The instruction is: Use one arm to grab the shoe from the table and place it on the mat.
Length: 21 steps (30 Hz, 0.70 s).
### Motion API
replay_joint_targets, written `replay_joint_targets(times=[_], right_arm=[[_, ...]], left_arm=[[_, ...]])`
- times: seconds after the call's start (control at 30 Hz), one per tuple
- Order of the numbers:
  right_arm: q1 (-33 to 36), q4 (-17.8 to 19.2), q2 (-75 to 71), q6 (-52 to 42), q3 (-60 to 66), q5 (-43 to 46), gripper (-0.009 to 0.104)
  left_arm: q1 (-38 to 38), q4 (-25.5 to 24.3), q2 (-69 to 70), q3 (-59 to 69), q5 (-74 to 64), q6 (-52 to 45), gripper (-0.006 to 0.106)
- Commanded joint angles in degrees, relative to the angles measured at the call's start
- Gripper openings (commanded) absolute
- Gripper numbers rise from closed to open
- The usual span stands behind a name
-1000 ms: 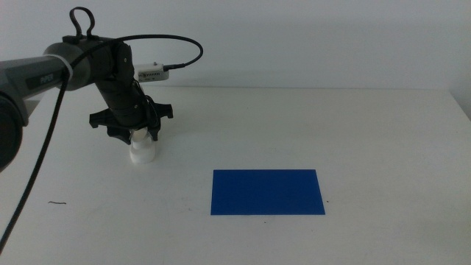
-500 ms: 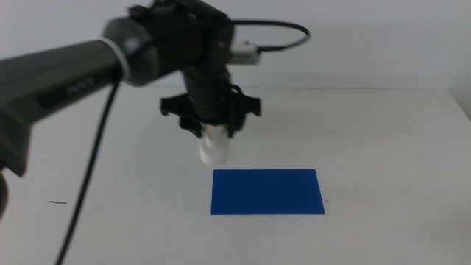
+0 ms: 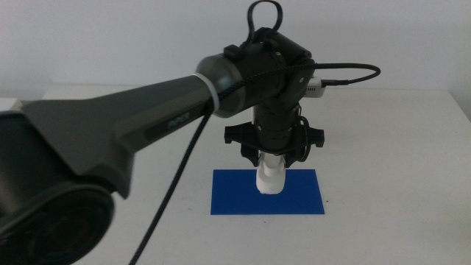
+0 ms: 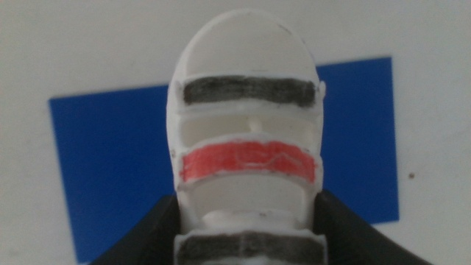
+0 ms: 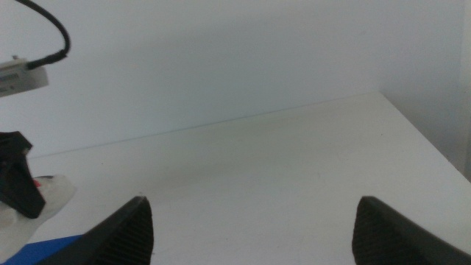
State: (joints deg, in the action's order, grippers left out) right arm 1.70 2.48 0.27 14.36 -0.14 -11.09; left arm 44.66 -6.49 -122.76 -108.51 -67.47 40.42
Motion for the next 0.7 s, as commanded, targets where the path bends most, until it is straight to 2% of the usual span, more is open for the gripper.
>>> replay_joint_targets(times=[0.0,0.1,0.23,0.4,0.67], right_arm=[[-0.01,0.23,-0.27,-0.19,0.14,0.39,0.079],[-0.01,0.23,-0.27,-0.19,0.14,0.39,0.079],[-0.01,0.23,-0.27,-0.19,0.14,0.39,0.079],[-0.01,0.23,-0.27,-0.19,0.14,0.39,0.079],[-0.01,0.23,-0.27,-0.19,0.14,0.39,0.079]], left_arm=[[0.22,0.11,-1.74,-2.79,-1.26,-0.87,-0.002],[0.56,0.60,-2.08,-2.98,-2.13,-1.28,-0.002],[0.56,4.61,-2.08,-2.98,-1.89,-1.69,-0.002],[0.56,2.84,-2.08,-2.98,-1.69,-4.56,-0.002],[0.46,2.64,-2.08,-2.98,7.76,-2.23,-0.002]])
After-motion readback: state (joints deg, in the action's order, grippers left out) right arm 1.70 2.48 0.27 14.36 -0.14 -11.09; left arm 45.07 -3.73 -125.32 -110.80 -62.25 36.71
